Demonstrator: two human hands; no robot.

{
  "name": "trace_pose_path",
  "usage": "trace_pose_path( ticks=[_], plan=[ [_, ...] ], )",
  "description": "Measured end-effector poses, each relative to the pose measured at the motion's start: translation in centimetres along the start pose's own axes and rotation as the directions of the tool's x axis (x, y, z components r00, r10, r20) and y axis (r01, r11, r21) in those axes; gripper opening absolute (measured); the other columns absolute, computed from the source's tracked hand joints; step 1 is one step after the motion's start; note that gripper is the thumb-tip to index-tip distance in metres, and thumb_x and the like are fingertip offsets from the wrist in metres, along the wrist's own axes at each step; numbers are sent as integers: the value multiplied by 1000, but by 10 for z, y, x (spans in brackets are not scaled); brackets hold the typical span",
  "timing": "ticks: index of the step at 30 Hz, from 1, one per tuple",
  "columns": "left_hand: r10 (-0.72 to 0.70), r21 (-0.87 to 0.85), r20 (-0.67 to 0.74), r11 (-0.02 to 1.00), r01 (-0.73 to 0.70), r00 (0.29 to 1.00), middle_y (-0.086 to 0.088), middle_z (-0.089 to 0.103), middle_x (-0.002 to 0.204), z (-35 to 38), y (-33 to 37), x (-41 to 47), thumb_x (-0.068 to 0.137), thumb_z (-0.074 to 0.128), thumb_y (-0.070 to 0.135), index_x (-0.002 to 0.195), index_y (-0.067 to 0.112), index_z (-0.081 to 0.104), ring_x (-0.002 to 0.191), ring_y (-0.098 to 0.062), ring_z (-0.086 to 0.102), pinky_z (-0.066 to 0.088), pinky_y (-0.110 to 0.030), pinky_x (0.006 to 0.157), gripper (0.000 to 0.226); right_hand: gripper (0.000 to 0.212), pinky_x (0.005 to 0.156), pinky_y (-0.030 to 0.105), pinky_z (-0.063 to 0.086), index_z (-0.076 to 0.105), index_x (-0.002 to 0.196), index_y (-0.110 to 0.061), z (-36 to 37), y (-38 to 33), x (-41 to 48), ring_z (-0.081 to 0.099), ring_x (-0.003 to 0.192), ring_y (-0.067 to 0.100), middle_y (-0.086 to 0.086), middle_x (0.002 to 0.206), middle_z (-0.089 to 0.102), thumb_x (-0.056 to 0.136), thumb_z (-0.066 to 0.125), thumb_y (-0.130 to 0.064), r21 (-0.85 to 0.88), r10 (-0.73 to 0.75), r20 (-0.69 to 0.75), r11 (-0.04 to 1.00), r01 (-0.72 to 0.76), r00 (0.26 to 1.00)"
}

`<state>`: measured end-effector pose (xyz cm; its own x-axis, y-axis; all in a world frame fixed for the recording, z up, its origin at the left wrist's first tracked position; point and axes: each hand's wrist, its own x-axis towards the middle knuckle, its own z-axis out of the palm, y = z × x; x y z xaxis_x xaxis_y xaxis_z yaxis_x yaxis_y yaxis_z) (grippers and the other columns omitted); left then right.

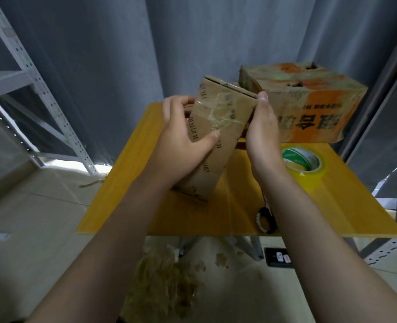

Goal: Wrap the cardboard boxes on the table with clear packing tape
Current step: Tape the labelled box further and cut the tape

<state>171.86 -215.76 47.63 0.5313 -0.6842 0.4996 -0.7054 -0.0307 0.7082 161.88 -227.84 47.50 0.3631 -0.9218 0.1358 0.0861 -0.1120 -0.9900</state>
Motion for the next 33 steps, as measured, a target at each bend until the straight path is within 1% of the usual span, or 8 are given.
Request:
trace_pose_path(
  ticks=[3, 6, 9, 12, 18, 27, 30, 33],
  plan=[
    [-59, 146, 38, 988, 52, 998, 4, 28, 147, 8, 14, -4, 69, 90, 53, 157, 19, 23, 141, -14, 35, 33, -30, 114, 117, 51, 86, 33, 53, 55, 128, -17, -4, -7, -1, 64, 106, 14, -5, 109, 63, 108, 28, -55, -69, -85, 15, 994, 86, 996],
    [-93, 174, 31, 981, 86, 995, 0, 22, 159, 12, 20, -6, 69, 89, 56, 165, 23, 0, 148, -18, 30, 31, -34, 117, 135, 37, 67, 12, 38, 47, 117, -22, -8, -17, -6, 55, 78, -12, -17, 92, 52, 110, 27, -52, -142, -136, 37, 980, 140, 990],
    [-93, 166, 63, 983, 81, 994, 4, 25, 157, 17, 24, -9, 72, 87, 52, 165, 27, -1, 138, -11, 39, 38, -25, 101, 130, 44, 84, 32, 35, 36, 117, -27, -11, -28, -16, 51, 96, 8, -20, 92, 44, 105, 19, -66, -190, -129, 60, 972, 138, 990],
    [-90, 136, 77, 988, 79, 993, 6, 25, 158, 23, 28, -14, 71, 87, 50, 165, 24, 3, 132, -8, 43, 40, -23, 95, 128, 49, 85, 39, 32, 37, 114, -28, -13, -28, -20, 50, 101, 20, -15, 95, 49, 102, 17, -71, -244, -142, 1, 960, 138, 990],
    [-77, 80, 137, 995, 66, 988, 9, 24, 160, 19, 27, -15, 71, 89, 47, 166, 26, 6, 136, 0, 32, 30, -11, 97, 128, 48, 69, 34, 33, 50, 94, -18, -17, -19, -16, 50, 68, -1, -12, 75, 51, 107, 31, -60, -306, -322, -183, 916, 258, 929],
    [-62, -6, 195, 998, 64, 979, 12, 24, 163, 10, 20, -15, 61, 85, 58, 165, 32, 10, 147, -7, 32, 39, -40, 119, 130, 55, 51, 21, 24, 31, 58, -29, -17, -3, 2, 33, 44, 4, -16, 42, 34, 112, 42, -35, -137, -365, -315, 931, 338, 876],
    [-56, -32, 198, 997, 63, 979, 13, 26, 163, 10, 17, -15, 58, 82, 64, 165, 32, 11, 148, -6, 32, 38, -38, 120, 132, 60, 50, 29, 30, 28, 54, -26, -17, -3, 1, 29, 43, 5, -14, 40, 30, 111, 45, -33, -95, -349, -319, 937, 337, 881],
    [-61, -77, 198, 994, 78, 978, 14, 28, 162, 9, 13, -14, 60, 84, 58, 165, 33, 13, 147, -6, 34, 39, -39, 120, 130, 60, 65, 40, 44, 28, 54, -26, -16, -8, -4, 27, 43, 4, -14, 41, 28, 111, 46, -30, -82, -367, -304, 930, 359, 879]
  ],
)
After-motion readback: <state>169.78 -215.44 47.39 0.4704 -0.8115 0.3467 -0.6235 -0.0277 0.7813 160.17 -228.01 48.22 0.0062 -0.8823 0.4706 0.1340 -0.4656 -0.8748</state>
